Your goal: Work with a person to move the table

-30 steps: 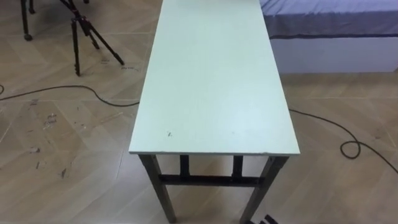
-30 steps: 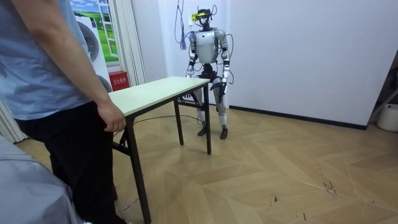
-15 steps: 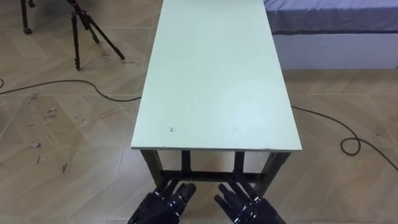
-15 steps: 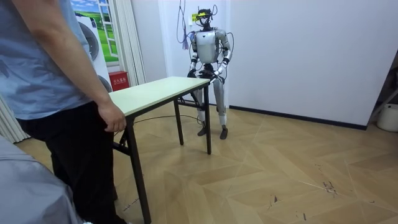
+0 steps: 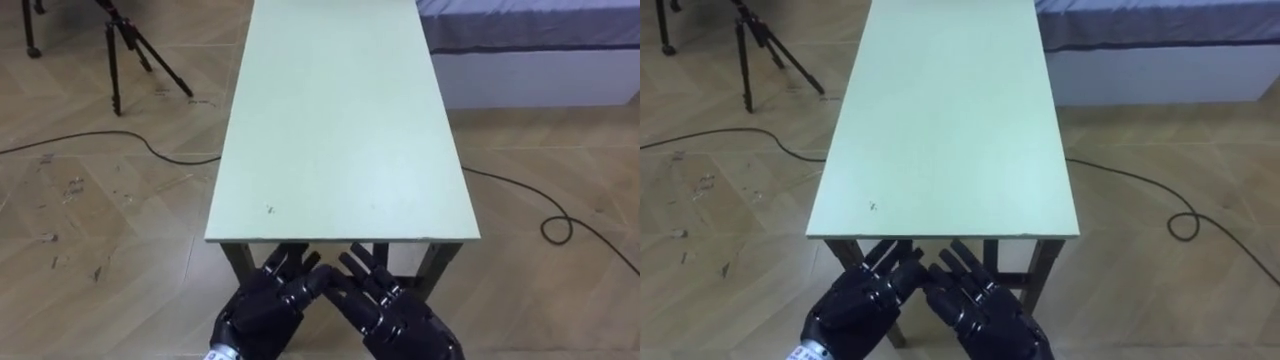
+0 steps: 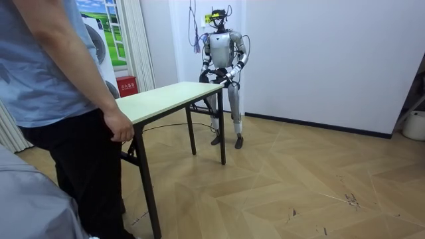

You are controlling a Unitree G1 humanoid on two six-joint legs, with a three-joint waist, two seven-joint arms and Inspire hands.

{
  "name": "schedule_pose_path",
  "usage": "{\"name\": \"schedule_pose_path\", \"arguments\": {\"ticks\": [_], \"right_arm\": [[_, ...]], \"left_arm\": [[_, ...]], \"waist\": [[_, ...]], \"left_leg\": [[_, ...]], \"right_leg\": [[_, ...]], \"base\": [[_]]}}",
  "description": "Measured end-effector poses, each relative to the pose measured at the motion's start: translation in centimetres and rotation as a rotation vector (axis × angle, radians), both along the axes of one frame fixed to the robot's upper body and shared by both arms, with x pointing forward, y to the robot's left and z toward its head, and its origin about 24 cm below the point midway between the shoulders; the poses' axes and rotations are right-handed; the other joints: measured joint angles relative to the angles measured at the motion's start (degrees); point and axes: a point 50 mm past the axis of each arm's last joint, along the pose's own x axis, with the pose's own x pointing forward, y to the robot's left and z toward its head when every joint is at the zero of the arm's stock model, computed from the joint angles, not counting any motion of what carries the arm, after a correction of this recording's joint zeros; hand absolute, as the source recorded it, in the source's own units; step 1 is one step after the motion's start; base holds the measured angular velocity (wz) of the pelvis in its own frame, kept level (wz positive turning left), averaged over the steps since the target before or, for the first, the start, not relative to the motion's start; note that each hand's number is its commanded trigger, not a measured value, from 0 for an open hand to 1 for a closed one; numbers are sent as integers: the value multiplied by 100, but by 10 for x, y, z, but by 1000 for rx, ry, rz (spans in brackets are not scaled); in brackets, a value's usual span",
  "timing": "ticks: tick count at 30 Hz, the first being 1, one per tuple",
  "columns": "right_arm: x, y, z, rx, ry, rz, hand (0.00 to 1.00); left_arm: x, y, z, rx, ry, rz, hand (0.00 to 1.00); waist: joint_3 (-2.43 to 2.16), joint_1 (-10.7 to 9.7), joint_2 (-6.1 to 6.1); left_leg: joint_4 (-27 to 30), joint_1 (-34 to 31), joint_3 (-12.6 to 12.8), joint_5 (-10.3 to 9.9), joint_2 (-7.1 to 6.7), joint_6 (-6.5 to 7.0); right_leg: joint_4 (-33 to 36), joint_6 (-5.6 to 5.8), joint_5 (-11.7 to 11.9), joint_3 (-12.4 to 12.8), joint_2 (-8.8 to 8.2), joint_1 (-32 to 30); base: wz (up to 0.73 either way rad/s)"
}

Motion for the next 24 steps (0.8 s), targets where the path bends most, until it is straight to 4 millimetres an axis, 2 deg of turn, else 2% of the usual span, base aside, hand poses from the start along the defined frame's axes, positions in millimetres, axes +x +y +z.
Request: {"name": "schedule_pose_path", "arguments": {"ticks": [2, 6, 13, 18, 24], "right_arm": [[2, -2, 0, -13, 3, 8, 0], [13, -4, 4, -47, 6, 20, 0], [19, -6, 5, -62, 22, -5, 0], [28, -6, 5, -59, 81, -34, 0], [30, -6, 3, -60, 142, -68, 0]], "left_arm": [[2, 2, 0, -2, 8, 8, 0], [11, 7, 3, 15, 20, 10, 0], [21, 10, 5, 5, 45, 39, 0], [31, 27, 5, -50, 87, 152, 0], [33, 25, 5, -91, 124, 175, 0]], "waist": [[4, -4, 5], [51, 16, 55], [62, 148, 76], [61, 180, 110], [59, 201, 111]], "left_leg": [[1, 8, 21, 0, 0, 0], [2, 4, 29, 0, 3, 1], [4, -3, 21, 0, 6, 2], [16, -18, 21, 2, 10, 4], [16, 12, 15, 3, 11, 7]], "right_leg": [[28, 0, 0, 20, 0, -10], [53, 0, 20, 61, 8, -38], [53, -7, 60, 79, 14, -78], [69, -14, 100, 112, 20, -112], [58, -17, 118, 108, 20, -53]], "base": [[-6], [-3], [-1], [-3], [0]]}}
